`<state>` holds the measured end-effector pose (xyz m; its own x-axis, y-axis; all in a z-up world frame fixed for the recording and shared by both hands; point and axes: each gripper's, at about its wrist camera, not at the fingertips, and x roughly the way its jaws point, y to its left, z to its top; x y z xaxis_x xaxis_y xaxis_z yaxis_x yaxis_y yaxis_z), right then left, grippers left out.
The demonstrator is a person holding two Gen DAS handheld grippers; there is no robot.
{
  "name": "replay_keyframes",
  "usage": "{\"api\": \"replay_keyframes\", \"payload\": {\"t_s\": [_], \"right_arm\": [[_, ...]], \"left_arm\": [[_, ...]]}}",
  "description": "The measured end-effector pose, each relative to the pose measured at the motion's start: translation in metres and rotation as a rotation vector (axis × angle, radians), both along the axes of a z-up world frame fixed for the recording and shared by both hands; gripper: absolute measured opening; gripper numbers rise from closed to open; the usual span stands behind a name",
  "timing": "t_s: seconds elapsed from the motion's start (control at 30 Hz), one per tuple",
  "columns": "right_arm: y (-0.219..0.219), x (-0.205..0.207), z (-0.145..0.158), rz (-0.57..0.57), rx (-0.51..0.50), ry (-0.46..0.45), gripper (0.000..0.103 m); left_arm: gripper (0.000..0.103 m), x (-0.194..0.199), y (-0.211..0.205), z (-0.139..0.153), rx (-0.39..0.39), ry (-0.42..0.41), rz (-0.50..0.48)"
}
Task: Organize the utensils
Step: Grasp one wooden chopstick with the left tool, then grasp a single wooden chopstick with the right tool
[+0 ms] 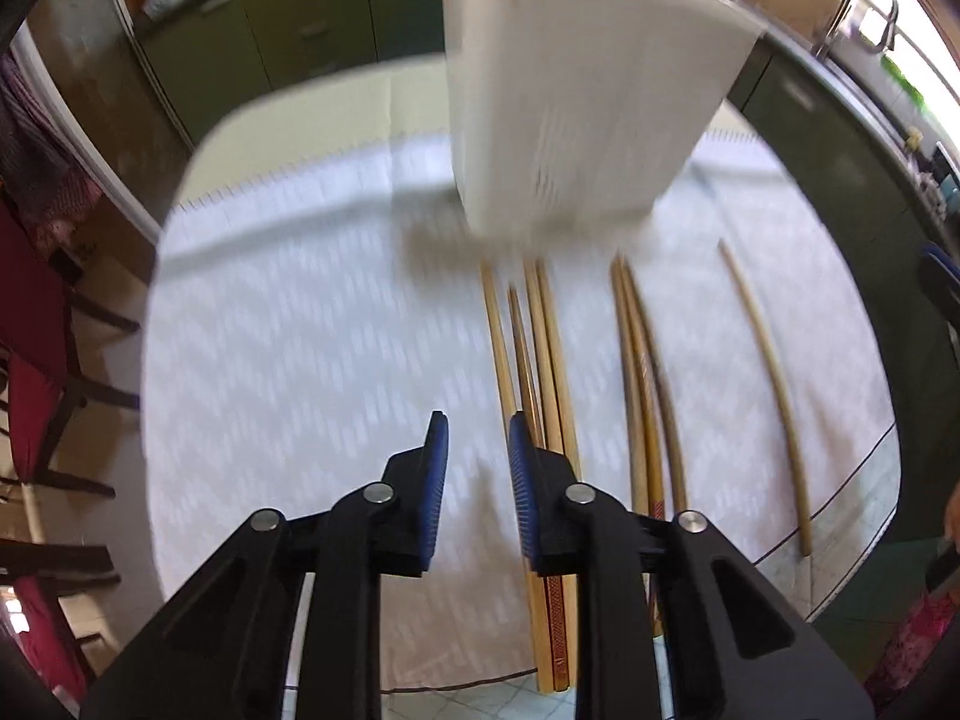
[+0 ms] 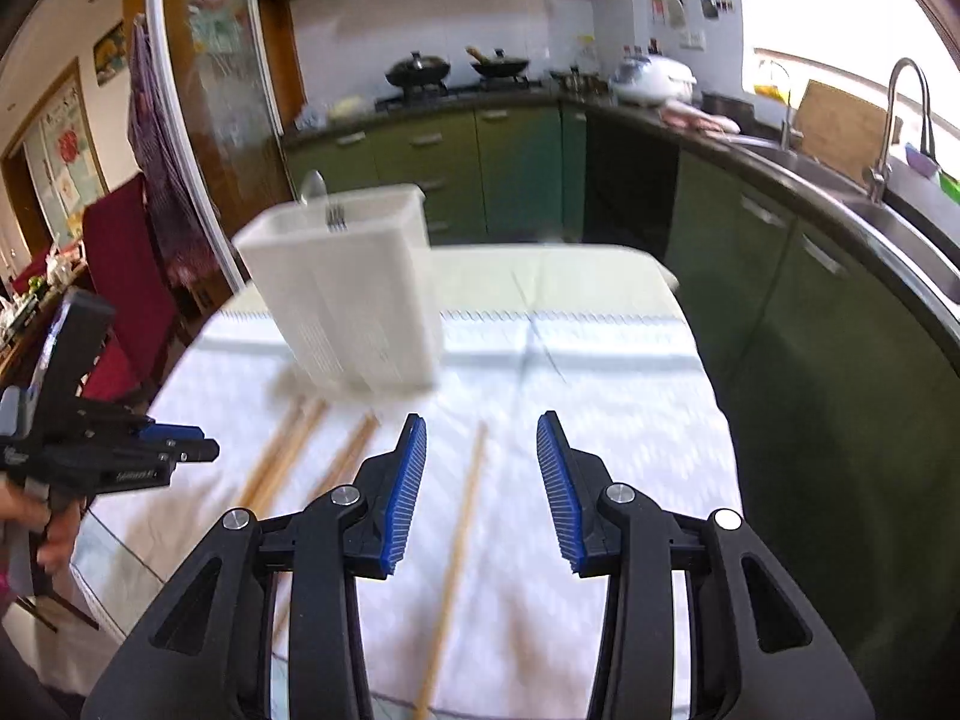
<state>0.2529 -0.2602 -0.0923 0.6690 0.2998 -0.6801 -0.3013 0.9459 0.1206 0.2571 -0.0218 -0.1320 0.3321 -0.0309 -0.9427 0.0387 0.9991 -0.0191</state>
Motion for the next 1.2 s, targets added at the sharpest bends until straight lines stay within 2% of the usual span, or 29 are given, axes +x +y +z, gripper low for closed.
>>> {"api": "replay_keyframes", "payload": {"t_s": [0.23, 0.43, 0.8, 0.87, 1.0, 1.2], "right_arm": [[-0.017, -0.006, -0.016, 0.002, 0.006, 0.051, 0.039], [-0.006, 0.0, -0.013, 0.025, 0.015, 0.067, 0.039], [0.014, 0.007, -0.014, 0.067, -0.034, 0.104, 0.039], [0.022, 0.01, -0.021, 0.083, -0.058, 0.138, 0.042], [0.035, 0.024, -0.047, 0.123, -0.066, 0.262, 0.043], [0.051, 0.046, -0.083, 0.125, -0.147, 0.386, 0.038]], "left_arm": [[0.012, 0.01, -0.007, -0.023, 0.021, 0.059, 0.012], [0.012, 0.011, -0.01, -0.027, -0.001, 0.094, 0.005], [0.008, 0.026, -0.026, -0.038, 0.039, 0.123, 0.022], [0.007, 0.029, -0.028, -0.039, 0.04, 0.116, 0.033], [0.007, 0.029, -0.027, -0.037, 0.052, 0.114, 0.027], [0.007, 0.024, -0.012, -0.037, 0.038, 0.118, 0.037]]}}
